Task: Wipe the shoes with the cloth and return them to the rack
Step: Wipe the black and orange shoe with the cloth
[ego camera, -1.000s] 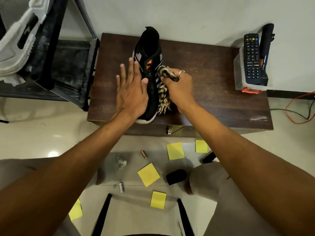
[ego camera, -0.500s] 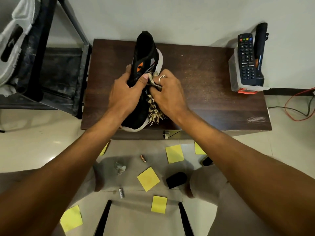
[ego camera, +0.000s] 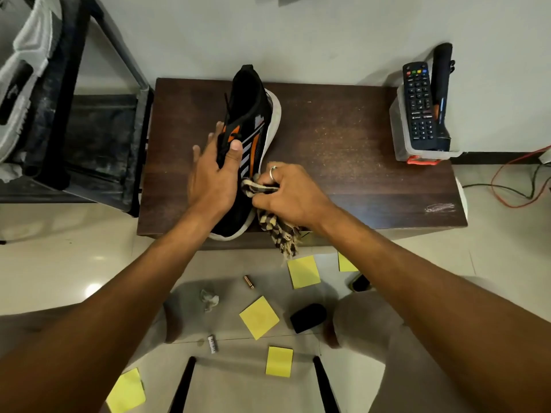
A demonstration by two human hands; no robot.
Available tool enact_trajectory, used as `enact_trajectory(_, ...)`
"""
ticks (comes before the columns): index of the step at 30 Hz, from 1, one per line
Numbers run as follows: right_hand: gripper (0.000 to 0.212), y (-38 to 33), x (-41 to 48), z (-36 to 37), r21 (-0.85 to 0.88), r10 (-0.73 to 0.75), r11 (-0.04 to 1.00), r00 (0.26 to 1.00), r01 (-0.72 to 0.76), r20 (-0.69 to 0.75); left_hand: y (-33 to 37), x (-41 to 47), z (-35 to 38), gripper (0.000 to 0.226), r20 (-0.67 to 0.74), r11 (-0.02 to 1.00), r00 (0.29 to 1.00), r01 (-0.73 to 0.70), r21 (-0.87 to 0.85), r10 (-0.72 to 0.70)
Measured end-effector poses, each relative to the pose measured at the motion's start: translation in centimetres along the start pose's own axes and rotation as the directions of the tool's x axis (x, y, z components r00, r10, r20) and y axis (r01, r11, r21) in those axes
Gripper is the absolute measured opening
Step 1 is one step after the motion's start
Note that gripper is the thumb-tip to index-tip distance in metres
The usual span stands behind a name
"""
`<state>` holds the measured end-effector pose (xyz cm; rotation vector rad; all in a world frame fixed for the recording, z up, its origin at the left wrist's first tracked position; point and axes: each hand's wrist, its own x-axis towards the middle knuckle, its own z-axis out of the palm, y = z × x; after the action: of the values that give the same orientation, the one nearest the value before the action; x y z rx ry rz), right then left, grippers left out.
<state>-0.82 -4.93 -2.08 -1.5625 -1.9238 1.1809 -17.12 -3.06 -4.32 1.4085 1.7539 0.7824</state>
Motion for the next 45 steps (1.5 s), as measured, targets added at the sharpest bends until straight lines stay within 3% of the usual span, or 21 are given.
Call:
enact_trajectory(2,0.026,-0.1,0.3,-0.7,0.054,0.021,0.998,0.999,-0.018,-0.047,0.1,0.0,0.0,0.064,0.008,1.000,1.000,-0.003,0.011,0.003)
enact_trajectory(5,0.024,-0.1,2.3,-1.5,0.089,0.002,0.995,0.916,0.037,-0.401,0.2,-0.1,0.3,0.064,0.015,0.999,1.000,-0.018,0.044,0.017)
enact_trajectory(7,0.015,0.1,3.9,-1.4,0.057,-0.009,0.997,0.864,0.043,-0.504,0.4,-0.2,0.4,0.066,0.013,0.998,1.000,-0.019,0.060,0.018)
enact_trajectory(11,0.013,0.5,5.1,-0.5,0.025,0.065,0.998,0.915,-0.060,-0.398,0.6,0.0,0.5,0.066,0.022,0.995,1.000,-0.015,0.100,0.013)
enact_trajectory(15,0.035,0.0,3.0,-1.1,0.109,0.076,0.993,0.969,-0.051,-0.235,0.5,0.2,0.6,0.066,0.018,0.995,1.000,-0.026,0.099,0.025)
enact_trajectory(18,0.035,-0.4,1.5,-1.0,0.174,0.123,0.978,0.991,-0.112,-0.053,0.5,0.1,0.7,0.065,0.003,0.995,1.000,-0.024,0.102,0.024)
enact_trajectory(21,0.027,-0.3,1.4,-1.5,0.104,0.149,0.983,0.988,-0.153,0.041,0.4,0.0,0.7,0.066,-0.012,0.994,0.999,-0.031,0.103,0.032)
enact_trajectory(23,0.026,-0.4,1.8,-2.1,0.075,0.156,0.985,0.988,-0.156,0.005,0.3,-0.1,0.7,0.065,-0.016,0.995,0.999,-0.037,0.092,0.039)
enact_trajectory(27,0.025,0.4,3.6,-2.4,0.147,0.108,0.988,0.913,-0.053,-0.394,0.3,-0.2,0.7,0.065,-0.002,0.995,0.999,-0.054,0.081,0.055)
enact_trajectory(28,0.021,0.6,4.1,-2.1,0.119,0.085,0.992,0.901,-0.037,-0.426,0.3,-0.2,0.7,0.066,0.002,0.995,0.999,-0.052,0.085,0.052)
enact_trajectory(31,0.015,1.0,4.4,-1.0,0.047,0.054,0.998,0.944,-0.041,-0.324,0.3,0.1,0.7,0.067,0.014,0.994,0.999,-0.047,0.099,0.046)
enact_trajectory(35,0.018,0.9,2.1,-0.9,0.101,0.041,0.994,0.996,-0.032,-0.083,0.4,0.1,0.8,0.066,0.000,0.992,0.999,-0.039,0.116,0.039)
enact_trajectory(41,0.015,1.3,-1.0,-0.6,0.113,0.059,0.990,0.983,-0.080,0.172,0.7,-0.3,1.0,0.065,-0.034,0.990,0.999,-0.037,0.135,0.042)
enact_trajectory(43,0.015,1.1,-1.1,-1.4,0.115,0.078,0.989,0.982,-0.098,0.170,0.7,-0.4,0.9,0.065,-0.034,0.991,0.999,-0.038,0.128,0.043)
enact_trajectory(45,0.019,0.4,-0.5,-1.8,0.110,0.077,0.991,0.996,-0.081,0.037,0.6,-0.2,0.8,0.066,-0.036,0.991,0.998,-0.045,0.128,0.050)
